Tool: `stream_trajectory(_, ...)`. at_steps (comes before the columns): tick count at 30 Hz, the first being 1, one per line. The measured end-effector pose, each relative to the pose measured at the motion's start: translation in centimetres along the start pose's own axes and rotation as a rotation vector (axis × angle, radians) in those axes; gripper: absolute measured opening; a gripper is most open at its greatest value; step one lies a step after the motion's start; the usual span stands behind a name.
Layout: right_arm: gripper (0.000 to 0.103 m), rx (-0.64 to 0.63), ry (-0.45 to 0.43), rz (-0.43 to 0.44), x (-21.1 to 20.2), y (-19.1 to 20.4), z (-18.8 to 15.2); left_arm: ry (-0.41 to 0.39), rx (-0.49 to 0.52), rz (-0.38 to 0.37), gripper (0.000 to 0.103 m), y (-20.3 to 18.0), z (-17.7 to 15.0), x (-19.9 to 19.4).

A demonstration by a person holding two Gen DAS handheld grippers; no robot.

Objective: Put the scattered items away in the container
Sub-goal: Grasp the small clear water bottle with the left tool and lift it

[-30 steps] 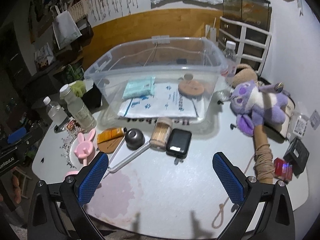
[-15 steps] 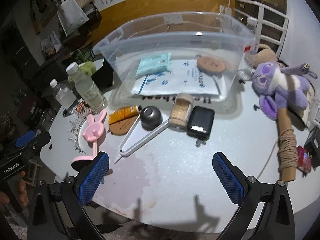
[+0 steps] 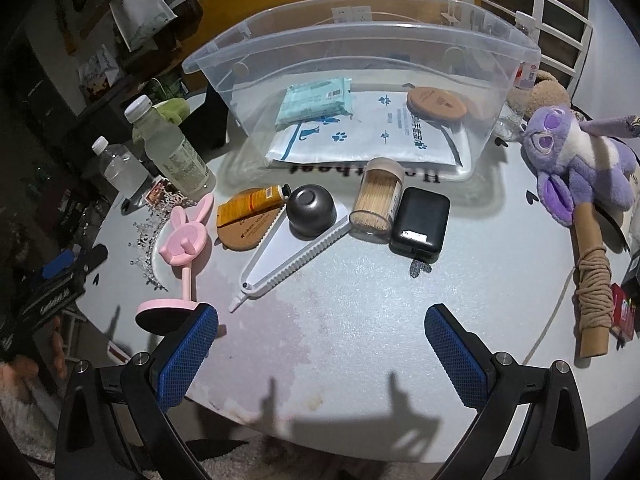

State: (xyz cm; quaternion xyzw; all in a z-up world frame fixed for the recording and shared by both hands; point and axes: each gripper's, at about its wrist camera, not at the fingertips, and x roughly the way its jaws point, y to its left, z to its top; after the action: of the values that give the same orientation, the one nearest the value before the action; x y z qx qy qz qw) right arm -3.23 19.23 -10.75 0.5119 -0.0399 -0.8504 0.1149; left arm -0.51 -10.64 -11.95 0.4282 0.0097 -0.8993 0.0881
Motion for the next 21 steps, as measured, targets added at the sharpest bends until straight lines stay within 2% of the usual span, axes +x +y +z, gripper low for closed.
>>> stream_trajectory(5, 0.103, 0.0, 0.02, -0.011, 0.8, 0.1, 0.2, -0.005, -0.058, 0.082, 0.091, 3.8, 1.4, 3.5)
stream_trajectory(12, 0.103, -0.025, 0.048, -0.031, 1.7, 0.6, 0.5, -0.06, -0.114, 0.198, 0.092, 8.0, 4.3, 8.1)
stream_trajectory(16, 0.103, -0.03, 0.062, -0.048, 2.1, 0.5, 0.7, -0.074, -0.091, 0.26, 0.095, 8.8, 6.1, 10.9)
stream_trajectory(21, 0.103, -0.029, 0.08, -0.066, 2.6, 0.4, 0.9, -0.09, -0.062, 0.269, 0.097, 9.0, 7.9, 13.9)
